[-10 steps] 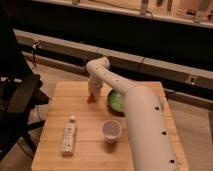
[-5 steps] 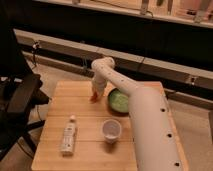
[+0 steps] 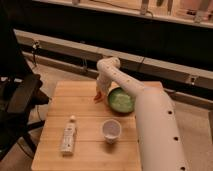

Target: Drag the pepper across the table

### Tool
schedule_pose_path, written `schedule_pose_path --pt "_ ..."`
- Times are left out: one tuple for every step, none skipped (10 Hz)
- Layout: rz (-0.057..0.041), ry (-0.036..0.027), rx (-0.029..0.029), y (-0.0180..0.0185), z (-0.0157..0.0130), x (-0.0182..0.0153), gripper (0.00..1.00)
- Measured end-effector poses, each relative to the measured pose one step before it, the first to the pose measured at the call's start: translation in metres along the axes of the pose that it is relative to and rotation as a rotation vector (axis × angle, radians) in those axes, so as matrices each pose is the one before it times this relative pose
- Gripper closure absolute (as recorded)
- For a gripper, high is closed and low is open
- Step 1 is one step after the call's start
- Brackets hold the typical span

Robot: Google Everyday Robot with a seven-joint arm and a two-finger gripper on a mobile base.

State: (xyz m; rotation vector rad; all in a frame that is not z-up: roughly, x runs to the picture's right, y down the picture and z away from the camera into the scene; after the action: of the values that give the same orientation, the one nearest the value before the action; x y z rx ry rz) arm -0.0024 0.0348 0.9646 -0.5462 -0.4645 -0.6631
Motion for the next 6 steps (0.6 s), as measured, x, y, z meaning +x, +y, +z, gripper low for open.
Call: schedule_pose_path --pt "-0.00497 -0.00233 0.00065 -0.00212 0.0003 -0.00385 1.0" --pt "0.00762 0.00114 0.00517 0.00067 -0.00071 0.00042 1.0" --pt "0.00869 0.00243 0.00397 0.00224 -0.00066 0.00196 1.0" --pt "0.01264 -0.00026 0.00483 0.00339 -0.00127 0.00351 1.0" --pt "0.0049 -0.00259 0.0037 0.00053 -0.00122 0.00121 1.0" --pt "0.00918 -0.00232 0.00559 0.00441 -0.0027 0.00525 1.0"
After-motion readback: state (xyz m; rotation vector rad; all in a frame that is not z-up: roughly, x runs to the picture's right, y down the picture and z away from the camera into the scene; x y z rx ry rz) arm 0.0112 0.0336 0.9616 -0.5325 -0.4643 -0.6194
